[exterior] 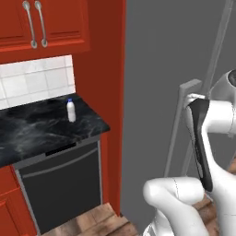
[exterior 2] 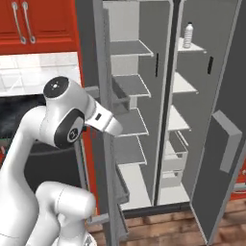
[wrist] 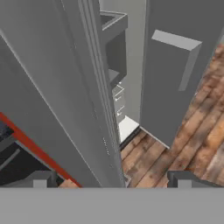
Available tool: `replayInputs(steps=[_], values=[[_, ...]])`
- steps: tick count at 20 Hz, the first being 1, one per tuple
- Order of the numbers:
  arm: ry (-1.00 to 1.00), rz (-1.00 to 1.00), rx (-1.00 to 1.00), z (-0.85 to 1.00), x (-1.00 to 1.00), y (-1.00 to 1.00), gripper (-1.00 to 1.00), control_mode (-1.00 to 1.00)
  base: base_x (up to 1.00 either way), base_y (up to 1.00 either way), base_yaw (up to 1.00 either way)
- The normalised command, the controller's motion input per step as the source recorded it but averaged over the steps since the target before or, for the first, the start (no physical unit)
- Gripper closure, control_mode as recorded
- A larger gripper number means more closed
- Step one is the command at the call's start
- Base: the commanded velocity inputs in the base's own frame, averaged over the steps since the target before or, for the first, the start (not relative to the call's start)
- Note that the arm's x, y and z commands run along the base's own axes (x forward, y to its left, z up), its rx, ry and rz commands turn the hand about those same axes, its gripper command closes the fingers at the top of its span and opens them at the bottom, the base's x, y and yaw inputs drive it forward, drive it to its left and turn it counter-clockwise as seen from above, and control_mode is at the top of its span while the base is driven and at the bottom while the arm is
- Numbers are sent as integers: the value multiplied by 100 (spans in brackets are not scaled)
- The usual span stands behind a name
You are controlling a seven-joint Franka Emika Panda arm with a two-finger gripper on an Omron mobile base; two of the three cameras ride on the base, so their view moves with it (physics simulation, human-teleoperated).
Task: Take the bottled waters from the counter and place them in the freezer to freeze. Close the freezer door after placing the bottles.
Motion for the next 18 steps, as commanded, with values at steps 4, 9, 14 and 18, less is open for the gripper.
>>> replayInputs(steps=[4, 9, 14, 18], values=[[0, 0, 0, 0, 0, 0, -100, 100, 5, 100, 1], [0, 0, 0, 0, 0, 0, -100, 100, 52, 100, 0], [0, 0, 0, 0, 0, 0, -100, 100, 63, 100, 0], [0, 0, 0, 0, 0, 0, -100, 100, 24, 83, 0]])
